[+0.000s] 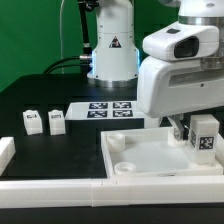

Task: Assemble one leg

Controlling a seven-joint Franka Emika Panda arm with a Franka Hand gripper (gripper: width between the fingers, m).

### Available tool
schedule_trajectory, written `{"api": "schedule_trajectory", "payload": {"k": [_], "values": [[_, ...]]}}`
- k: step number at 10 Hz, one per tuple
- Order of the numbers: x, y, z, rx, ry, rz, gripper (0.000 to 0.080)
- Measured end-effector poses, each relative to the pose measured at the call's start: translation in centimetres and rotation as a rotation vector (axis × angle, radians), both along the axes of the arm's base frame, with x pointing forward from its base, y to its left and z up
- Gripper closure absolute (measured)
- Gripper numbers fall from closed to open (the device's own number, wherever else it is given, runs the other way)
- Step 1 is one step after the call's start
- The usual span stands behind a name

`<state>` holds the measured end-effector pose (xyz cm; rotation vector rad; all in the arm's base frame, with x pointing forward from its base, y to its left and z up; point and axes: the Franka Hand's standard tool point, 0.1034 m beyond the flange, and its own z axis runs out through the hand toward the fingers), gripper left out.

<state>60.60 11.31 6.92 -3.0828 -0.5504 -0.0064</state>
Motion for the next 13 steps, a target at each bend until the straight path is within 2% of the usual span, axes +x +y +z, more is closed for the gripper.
{"api": "schedule_trajectory", "payload": {"k": [1,2,3,4,7,13], "values": [[0.0,0.0,0.0,0.0,0.0,0.0,0.0269],[0.0,0.0,0.0,0.0,0.001,0.0,0.0269],[0.0,0.0,-0.1,0.0,0.001,0.0,0.0453],[0.0,0.0,-0.1,0.0,0.001,0.0,0.0508],[0.0,0.0,-0.1,0.001,0.002,-0.028,0.0508],[-0.1,1.0,-0.3,0.051,-0.011,-0.867,0.0508]]}}
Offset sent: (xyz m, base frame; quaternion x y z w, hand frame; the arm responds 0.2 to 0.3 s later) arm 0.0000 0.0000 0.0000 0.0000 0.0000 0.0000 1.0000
